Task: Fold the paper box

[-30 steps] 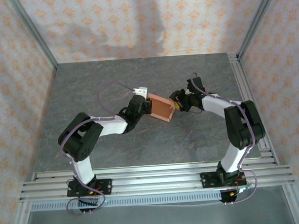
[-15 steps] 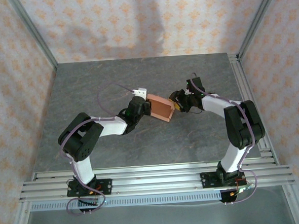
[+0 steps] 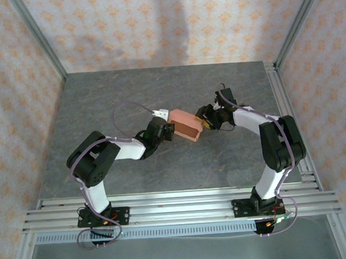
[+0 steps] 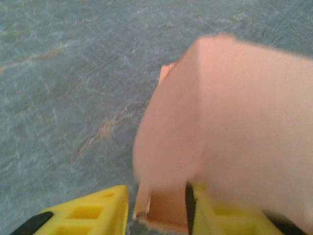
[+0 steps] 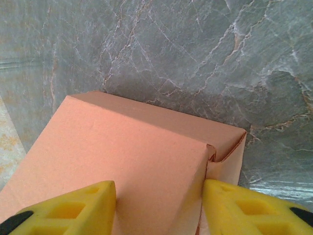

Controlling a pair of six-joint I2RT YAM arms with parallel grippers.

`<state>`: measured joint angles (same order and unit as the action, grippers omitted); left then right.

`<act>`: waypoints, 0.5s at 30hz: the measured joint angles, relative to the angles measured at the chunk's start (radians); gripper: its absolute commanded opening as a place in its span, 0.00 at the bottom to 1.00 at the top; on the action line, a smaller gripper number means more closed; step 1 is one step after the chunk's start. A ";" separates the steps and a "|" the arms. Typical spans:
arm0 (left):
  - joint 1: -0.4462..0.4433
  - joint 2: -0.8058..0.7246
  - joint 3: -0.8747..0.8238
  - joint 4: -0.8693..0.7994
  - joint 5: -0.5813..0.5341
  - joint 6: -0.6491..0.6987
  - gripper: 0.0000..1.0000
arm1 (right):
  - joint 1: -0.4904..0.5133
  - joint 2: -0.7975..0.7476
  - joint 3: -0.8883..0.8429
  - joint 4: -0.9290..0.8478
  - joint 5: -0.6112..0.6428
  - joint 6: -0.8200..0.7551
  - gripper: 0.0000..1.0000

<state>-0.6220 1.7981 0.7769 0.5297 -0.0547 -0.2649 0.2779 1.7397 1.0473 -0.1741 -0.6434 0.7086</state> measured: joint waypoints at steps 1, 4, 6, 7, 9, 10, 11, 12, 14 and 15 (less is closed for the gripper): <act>0.000 -0.012 -0.016 -0.002 0.002 0.000 0.45 | 0.000 0.000 0.000 -0.002 0.000 -0.004 0.51; 0.000 -0.060 -0.067 0.002 0.006 0.001 0.54 | 0.001 0.000 0.000 -0.004 0.007 -0.013 0.51; 0.000 -0.108 -0.107 0.004 0.013 0.005 0.66 | 0.001 0.000 0.004 -0.011 0.011 -0.021 0.51; 0.000 -0.137 -0.129 0.007 0.017 0.004 0.71 | 0.001 0.001 0.009 -0.019 0.016 -0.029 0.52; 0.000 -0.196 -0.165 0.005 0.021 0.008 0.75 | 0.001 0.004 0.019 -0.035 0.027 -0.040 0.54; 0.000 -0.225 -0.176 0.002 0.021 0.008 0.77 | 0.004 0.004 0.028 -0.049 0.039 -0.050 0.56; 0.000 -0.257 -0.185 -0.004 0.020 0.004 0.78 | 0.008 0.005 0.039 -0.066 0.053 -0.062 0.57; 0.002 -0.283 -0.191 -0.007 0.020 0.004 0.80 | 0.013 0.005 0.048 -0.081 0.069 -0.072 0.57; 0.010 -0.341 -0.204 -0.008 0.021 0.000 0.81 | 0.021 0.006 0.062 -0.104 0.092 -0.090 0.58; 0.017 -0.365 -0.210 -0.009 0.022 -0.003 0.81 | 0.024 0.007 0.065 -0.109 0.098 -0.095 0.58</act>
<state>-0.6048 1.4326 0.5671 0.5205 -0.0330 -0.2684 0.3023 1.7470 1.1126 -0.2829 -0.5457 0.6140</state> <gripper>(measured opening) 0.806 0.574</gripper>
